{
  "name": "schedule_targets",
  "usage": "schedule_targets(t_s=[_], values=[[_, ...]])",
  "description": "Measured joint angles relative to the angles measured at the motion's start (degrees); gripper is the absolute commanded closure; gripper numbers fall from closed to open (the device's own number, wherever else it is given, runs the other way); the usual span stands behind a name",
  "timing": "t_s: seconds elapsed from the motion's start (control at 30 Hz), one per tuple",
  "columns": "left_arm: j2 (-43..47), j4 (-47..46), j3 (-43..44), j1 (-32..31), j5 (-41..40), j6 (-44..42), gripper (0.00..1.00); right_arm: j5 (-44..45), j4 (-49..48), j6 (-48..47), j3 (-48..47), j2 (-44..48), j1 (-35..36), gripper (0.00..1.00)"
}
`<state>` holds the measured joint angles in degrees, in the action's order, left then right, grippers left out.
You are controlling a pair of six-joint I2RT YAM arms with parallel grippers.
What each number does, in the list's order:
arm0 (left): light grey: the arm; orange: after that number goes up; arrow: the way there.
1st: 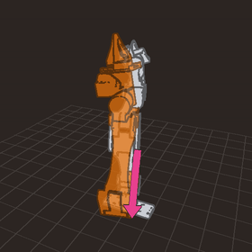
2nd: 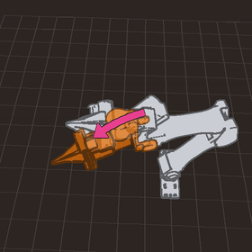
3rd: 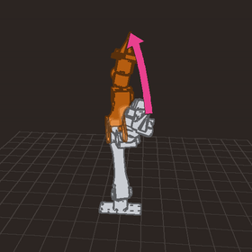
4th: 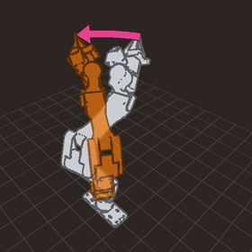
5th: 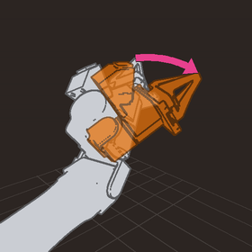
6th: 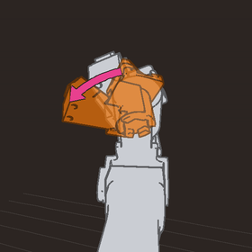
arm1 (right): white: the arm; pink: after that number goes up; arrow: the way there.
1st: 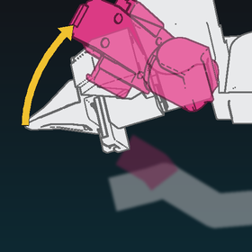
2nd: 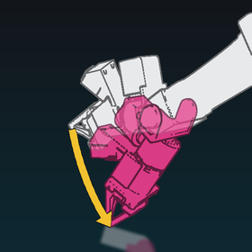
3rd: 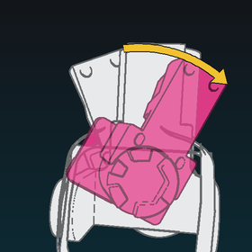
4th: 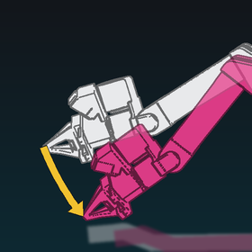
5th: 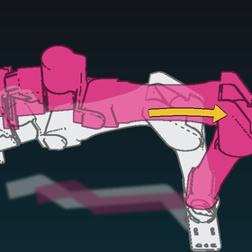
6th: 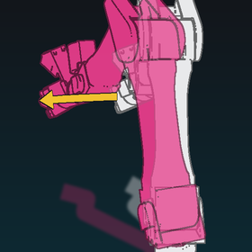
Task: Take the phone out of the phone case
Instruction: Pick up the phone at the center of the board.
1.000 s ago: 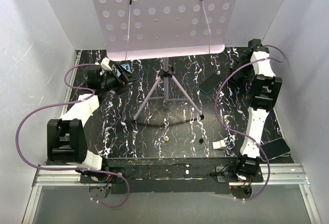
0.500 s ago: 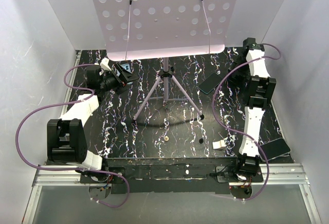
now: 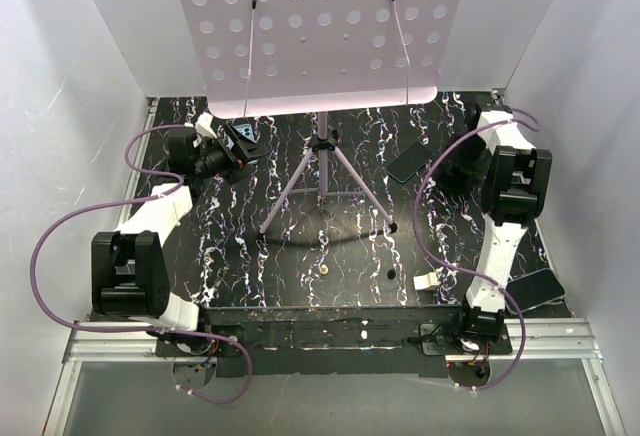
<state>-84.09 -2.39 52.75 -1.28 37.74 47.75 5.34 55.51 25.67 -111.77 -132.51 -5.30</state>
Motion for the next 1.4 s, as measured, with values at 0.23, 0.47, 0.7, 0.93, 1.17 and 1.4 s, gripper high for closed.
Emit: schedule_targets(t_s=[0.23,0.47,0.7,0.93,1.17,1.4], values=[[0.00,-2.25,-1.95,0.00,0.90,1.33,0.17,-2.58,0.92,-2.19,18.91,10.91,1.51,0.14],[0.00,-2.80,-2.34,0.00,1.11,1.31,0.16,-2.67,3.13,-3.45,12.37,6.91,1.14,0.13],[0.00,-2.82,-2.40,0.00,1.16,1.31,0.15,-2.23,4.22,-3.74,3.54,1.49,-0.22,0.11],[0.00,-2.84,-2.43,0.00,1.27,1.33,0.15,-2.75,6.23,-4.94,0.87,-0.22,-0.42,0.27],[0.46,-1.92,-2.56,-0.44,0.28,-0.17,0.18,-4.04,5.75,-6.51,1.49,0.07,-0.48,0.88],[8.59,6.62,-2.80,-3.98,-4.55,-5.46,0.19,-6.60,-3.15,-8.02,11.96,7.02,-0.90,0.99]])
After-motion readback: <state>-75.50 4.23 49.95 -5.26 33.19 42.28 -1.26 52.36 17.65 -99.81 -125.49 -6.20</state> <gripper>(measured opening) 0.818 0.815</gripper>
